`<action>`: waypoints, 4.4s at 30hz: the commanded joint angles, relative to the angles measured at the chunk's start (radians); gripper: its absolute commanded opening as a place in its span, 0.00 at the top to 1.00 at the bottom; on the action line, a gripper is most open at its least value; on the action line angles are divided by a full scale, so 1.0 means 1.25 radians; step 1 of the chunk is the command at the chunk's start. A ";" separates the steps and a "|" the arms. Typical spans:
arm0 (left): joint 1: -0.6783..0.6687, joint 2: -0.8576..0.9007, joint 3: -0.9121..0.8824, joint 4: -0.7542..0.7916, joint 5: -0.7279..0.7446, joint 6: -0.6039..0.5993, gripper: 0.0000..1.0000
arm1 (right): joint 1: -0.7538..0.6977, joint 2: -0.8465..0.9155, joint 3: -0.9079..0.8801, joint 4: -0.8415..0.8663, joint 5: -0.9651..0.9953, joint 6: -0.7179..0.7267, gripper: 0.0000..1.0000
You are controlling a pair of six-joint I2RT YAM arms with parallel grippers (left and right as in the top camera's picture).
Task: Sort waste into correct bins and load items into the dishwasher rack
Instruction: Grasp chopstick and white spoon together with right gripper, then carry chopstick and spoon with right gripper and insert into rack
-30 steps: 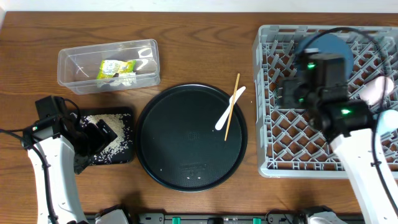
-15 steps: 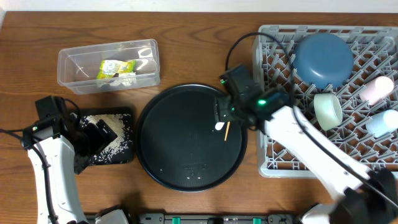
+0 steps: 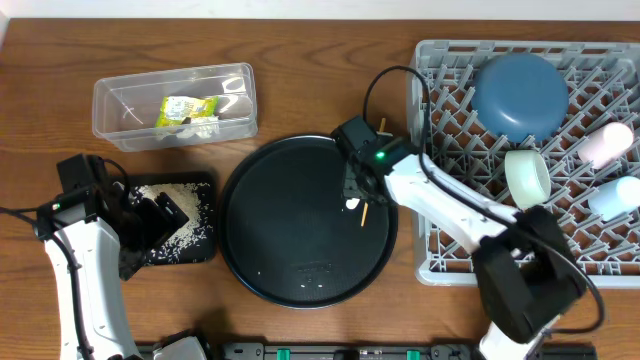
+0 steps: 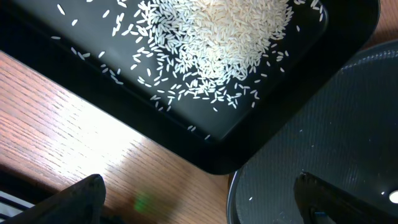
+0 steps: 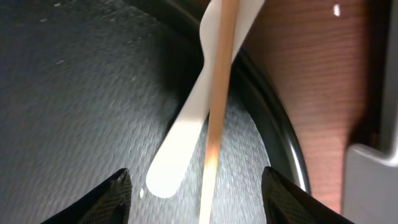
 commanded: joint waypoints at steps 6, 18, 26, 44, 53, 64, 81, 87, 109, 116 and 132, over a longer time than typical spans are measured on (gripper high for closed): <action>0.003 0.003 0.004 -0.005 -0.010 0.013 0.02 | 0.007 0.058 0.015 0.064 0.053 0.026 0.41; 0.003 0.003 0.004 -0.005 -0.010 0.013 0.02 | 0.005 0.116 0.014 0.135 0.073 0.025 0.59; 0.003 0.003 0.004 -0.005 -0.010 0.013 0.02 | -0.006 0.116 0.014 0.142 0.078 0.013 0.86; 0.003 0.003 0.004 -0.005 -0.010 0.013 0.02 | -0.001 0.046 0.015 0.002 0.000 -0.175 0.99; 0.003 0.003 0.004 -0.005 -0.010 0.013 0.02 | -0.001 -0.056 0.015 -0.099 0.000 -0.212 0.99; 0.003 0.003 0.004 -0.002 -0.010 0.013 0.02 | 0.009 -0.083 0.015 -0.117 -0.001 -0.294 0.99; 0.003 0.003 0.004 -0.002 -0.010 0.013 0.02 | -0.091 -0.324 0.015 -0.168 0.031 -0.273 0.99; 0.003 0.003 0.004 -0.002 -0.010 0.013 0.02 | -0.208 -0.329 0.010 -0.202 0.030 -0.278 0.99; 0.003 0.003 0.004 -0.005 -0.010 0.013 0.02 | -0.258 -0.297 -0.103 -0.129 0.075 -0.354 0.99; 0.003 0.003 0.004 -0.005 -0.010 0.013 0.02 | -0.258 -0.252 -0.134 -0.062 0.056 -0.373 0.99; 0.003 0.003 0.004 -0.005 -0.010 0.013 0.02 | -0.254 -0.269 -0.063 -0.049 -0.002 -0.408 0.68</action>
